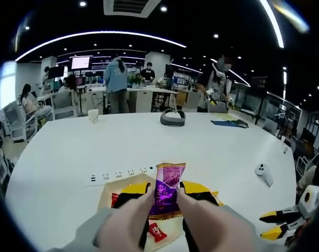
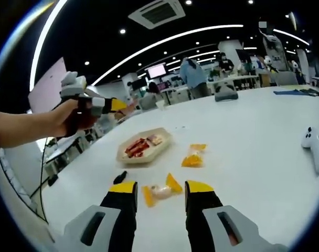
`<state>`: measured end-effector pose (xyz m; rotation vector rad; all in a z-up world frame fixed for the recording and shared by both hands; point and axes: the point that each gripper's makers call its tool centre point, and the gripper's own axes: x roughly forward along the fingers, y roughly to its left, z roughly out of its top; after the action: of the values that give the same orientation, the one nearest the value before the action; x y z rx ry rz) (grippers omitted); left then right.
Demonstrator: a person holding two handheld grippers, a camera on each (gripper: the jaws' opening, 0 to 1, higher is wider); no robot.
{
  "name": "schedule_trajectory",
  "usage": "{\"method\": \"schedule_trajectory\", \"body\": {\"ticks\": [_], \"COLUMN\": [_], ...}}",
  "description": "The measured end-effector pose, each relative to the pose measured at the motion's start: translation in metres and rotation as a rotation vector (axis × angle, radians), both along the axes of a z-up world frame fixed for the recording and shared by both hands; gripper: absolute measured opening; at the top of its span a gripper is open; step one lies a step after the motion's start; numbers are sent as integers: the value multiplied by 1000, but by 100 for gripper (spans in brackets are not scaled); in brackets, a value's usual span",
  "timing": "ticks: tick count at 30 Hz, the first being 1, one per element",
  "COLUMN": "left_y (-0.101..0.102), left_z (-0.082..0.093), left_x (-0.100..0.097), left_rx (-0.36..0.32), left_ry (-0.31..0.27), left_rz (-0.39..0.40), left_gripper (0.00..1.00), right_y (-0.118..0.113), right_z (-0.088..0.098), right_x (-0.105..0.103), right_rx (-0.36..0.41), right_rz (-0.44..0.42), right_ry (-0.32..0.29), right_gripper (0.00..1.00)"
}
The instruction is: Place the target food into the container with the food tongs after gripping and lifting it, then release it inside without dropping or visibly crushing the food.
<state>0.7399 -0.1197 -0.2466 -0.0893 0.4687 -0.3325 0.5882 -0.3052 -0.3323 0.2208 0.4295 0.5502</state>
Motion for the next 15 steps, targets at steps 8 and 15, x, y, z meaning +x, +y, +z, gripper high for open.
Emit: {"method": "schedule_trajectory", "body": {"ticks": [8, 15], "left_y": [-7, -6], "left_z": [-4, -2], "left_x": [3, 6], "left_rx": [2, -5], "left_ry": [9, 3], "left_rz": [-10, -5], "left_gripper": [21, 22], "right_y": [-8, -5], "right_z": [-3, -1], "right_x": [6, 7], "right_rx": [-4, -2], "right_rz": [-26, -19], "right_ry": [10, 5], "right_gripper": [35, 35]}}
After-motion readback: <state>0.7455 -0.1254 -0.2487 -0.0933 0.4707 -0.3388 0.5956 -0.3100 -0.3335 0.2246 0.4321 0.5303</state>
